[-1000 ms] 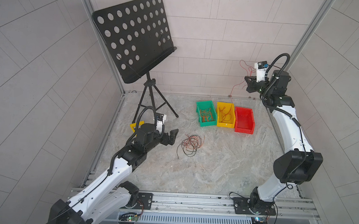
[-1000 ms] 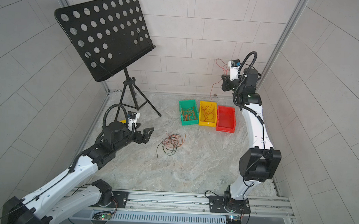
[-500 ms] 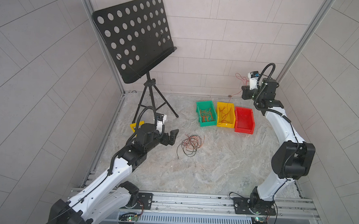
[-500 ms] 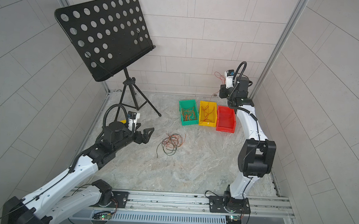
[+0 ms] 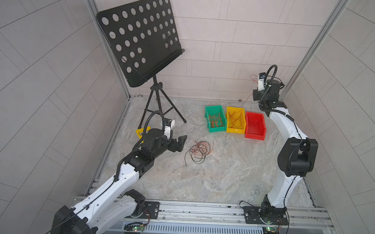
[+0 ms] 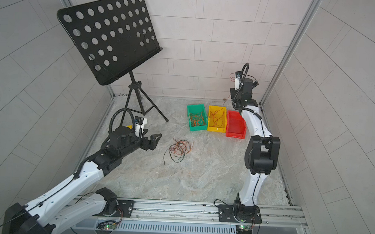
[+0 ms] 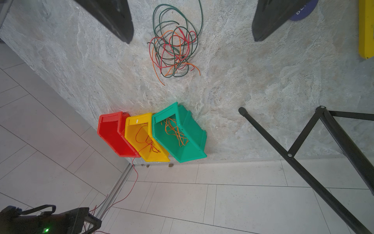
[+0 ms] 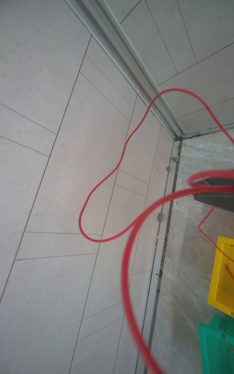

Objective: Untangle and sort cables by color
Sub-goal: Place the cable in the bin.

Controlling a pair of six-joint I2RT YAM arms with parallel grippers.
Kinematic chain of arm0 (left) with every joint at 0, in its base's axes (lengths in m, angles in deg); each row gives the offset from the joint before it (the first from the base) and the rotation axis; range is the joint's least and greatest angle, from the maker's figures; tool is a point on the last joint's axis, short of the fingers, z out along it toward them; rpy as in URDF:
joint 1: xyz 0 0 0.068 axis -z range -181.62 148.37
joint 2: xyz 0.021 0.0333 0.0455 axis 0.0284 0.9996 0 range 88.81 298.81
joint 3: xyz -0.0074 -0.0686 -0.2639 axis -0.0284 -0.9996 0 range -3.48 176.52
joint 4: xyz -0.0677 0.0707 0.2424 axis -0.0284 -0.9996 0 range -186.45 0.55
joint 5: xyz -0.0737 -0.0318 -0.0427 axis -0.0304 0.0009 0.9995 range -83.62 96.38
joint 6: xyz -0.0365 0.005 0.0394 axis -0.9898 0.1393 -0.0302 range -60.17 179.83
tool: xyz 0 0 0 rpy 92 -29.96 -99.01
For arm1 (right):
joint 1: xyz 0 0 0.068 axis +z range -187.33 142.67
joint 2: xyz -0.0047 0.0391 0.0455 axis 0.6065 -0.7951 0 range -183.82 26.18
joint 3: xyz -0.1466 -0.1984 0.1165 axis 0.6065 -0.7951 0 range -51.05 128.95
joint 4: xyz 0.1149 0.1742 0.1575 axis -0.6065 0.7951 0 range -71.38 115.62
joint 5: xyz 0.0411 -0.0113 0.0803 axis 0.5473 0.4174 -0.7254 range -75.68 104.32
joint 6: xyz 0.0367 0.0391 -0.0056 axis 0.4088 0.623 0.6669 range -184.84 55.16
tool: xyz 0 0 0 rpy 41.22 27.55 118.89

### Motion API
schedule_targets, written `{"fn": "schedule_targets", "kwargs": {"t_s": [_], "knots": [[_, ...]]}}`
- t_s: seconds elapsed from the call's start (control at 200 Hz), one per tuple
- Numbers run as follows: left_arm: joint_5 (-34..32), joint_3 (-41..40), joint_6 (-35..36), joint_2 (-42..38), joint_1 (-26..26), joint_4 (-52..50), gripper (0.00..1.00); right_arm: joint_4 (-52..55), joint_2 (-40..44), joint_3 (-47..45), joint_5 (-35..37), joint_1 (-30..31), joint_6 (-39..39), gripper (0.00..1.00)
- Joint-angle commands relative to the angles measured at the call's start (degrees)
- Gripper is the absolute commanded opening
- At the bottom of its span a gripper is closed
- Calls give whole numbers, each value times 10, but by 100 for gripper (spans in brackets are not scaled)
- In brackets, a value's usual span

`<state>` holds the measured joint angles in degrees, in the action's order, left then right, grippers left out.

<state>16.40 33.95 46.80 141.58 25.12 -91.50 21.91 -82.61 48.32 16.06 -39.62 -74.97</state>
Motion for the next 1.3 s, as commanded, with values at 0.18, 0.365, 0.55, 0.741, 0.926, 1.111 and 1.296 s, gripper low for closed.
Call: {"fn": "schedule_targets", "kwargs": {"t_s": [0.18,0.365,0.55,0.741,0.926,1.111,1.296], "knots": [[4,18,7,7,-2,10,98,-29,16,-9,157,5,-45,0],[5,16,6,5,-2,10,98,-22,40,-37,154,12,-70,0],[8,15,4,3,-2,11,98,11,54,-64,111,41,-85,0],[6,15,5,-1,-3,10,98,17,98,-117,-27,55,-17,0],[8,15,6,0,-3,10,98,44,103,-123,-131,66,28,0],[9,14,7,-4,-3,10,98,150,51,-68,-176,68,49,0],[9,13,10,-6,-2,9,99,177,10,-55,-252,68,86,0]]}}
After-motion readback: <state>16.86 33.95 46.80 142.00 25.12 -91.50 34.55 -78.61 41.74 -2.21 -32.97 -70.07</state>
